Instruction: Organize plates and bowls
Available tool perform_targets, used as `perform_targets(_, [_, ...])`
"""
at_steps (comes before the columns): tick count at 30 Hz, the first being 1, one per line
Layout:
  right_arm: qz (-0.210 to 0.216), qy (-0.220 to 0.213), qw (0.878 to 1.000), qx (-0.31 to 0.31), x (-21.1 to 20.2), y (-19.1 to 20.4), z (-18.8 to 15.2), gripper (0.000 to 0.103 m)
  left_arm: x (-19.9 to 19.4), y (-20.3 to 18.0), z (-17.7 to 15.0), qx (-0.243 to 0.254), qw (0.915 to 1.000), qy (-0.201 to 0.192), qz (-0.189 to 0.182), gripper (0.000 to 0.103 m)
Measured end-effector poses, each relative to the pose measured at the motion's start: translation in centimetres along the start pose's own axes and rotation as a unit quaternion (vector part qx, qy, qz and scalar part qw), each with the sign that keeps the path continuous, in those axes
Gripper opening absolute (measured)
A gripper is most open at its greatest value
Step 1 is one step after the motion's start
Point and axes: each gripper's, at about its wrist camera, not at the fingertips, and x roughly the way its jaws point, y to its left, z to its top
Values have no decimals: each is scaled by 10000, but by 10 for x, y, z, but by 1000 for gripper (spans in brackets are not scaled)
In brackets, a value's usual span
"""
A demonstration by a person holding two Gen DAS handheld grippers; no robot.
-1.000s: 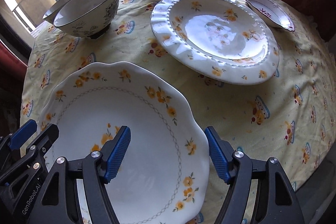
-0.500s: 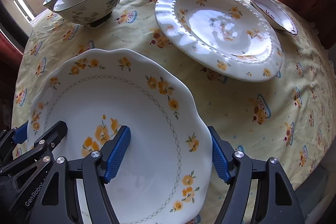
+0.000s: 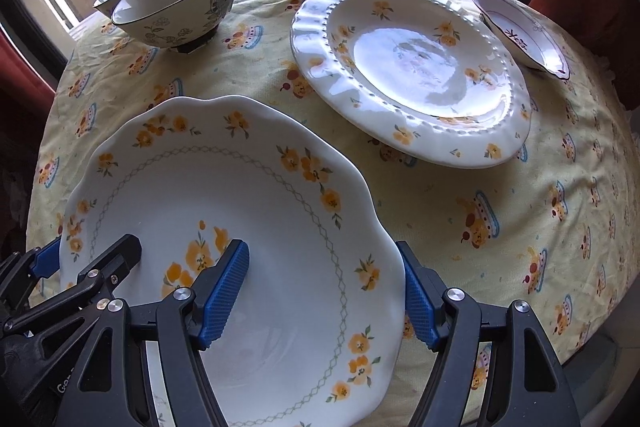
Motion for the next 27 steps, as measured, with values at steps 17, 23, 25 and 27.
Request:
perform_targets(17, [188, -447, 9983, -317, -28, -96, 17, 75, -29, -95, 11, -285, 9984, -450, 189, 61])
perform_targets(23, [196, -495, 9984, -177, -31, -146, 15, 75, -28, -143, 9, -222, 9988, -421, 146, 61])
perform_targets(25, [197, -524, 9983, -136, -32, -162, 15, 75, -26, -158, 6, -189, 9988, -432, 154, 61])
perform_targets(27, [202, -539, 9983, -112, -32, -177, 14, 75, -25, -173, 3, -177, 9988, -441, 153, 61])
